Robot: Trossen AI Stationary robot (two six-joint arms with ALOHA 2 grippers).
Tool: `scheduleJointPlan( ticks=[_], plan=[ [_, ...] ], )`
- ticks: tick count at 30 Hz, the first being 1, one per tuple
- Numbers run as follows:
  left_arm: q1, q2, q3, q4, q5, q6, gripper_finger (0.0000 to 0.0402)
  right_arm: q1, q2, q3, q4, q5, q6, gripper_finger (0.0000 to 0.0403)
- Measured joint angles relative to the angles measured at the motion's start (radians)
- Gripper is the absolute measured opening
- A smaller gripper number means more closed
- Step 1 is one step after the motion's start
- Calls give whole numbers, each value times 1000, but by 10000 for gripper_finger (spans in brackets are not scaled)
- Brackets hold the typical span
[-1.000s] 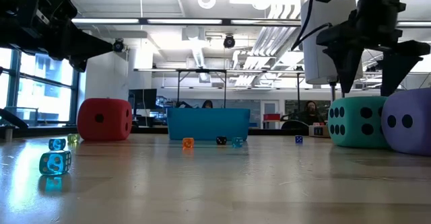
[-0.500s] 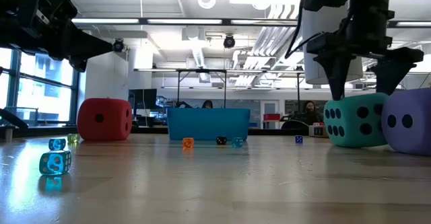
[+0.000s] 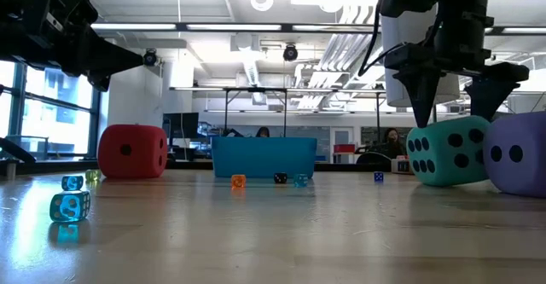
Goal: Pick & Place Dice
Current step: Put the big light blue die into the blue bin
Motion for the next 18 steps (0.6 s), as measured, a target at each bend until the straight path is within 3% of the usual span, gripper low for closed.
scheduleJointPlan(
  ticks=[18],
  plan=[
    [0,0,0,0,1,0,0,1,98,-4,15,28,-57,398]
  ],
)
